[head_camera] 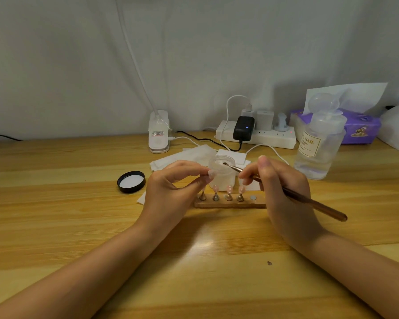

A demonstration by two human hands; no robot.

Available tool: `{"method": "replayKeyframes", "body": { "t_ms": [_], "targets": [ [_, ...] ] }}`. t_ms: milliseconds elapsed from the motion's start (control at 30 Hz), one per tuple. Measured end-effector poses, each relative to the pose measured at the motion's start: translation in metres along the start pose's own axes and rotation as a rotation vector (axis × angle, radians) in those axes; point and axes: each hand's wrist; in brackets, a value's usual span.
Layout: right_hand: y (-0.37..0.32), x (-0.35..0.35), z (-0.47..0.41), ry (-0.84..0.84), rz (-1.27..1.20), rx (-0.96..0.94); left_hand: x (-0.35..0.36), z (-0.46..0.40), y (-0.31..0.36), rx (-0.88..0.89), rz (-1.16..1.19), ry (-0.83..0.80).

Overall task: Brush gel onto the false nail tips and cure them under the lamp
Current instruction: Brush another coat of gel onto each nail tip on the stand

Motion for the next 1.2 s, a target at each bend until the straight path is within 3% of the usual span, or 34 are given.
{"method": "replayKeyframes", "body": {
  "t_ms": [367, 667, 1200],
  "targets": [
    [-0.0009, 0.0023, -0.0050, -0.018, 0.045, -0.072, 0.0000, 0.0009, -0.0008, 0.051, 0.030, -0.043],
    [-0.0006, 0.0103, -0.0008, -0.207, 0.241, -0.161, -0.0022, 0.0032, 0.0013, 0.063, 0.028, -0.106],
    [0.0035, 0.0079, -0.0006, -0.111, 0.251, -0.301, -0.0020, 0.0027, 0.0055, 0.082, 0.042, -0.186]
  ]
}}
Point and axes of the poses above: each hand's wrist, its own z-axis away from the middle knuckle, its own x-axis out of the palm, y = z × x, and after that the axes turned 1 degree about -x, right-handed
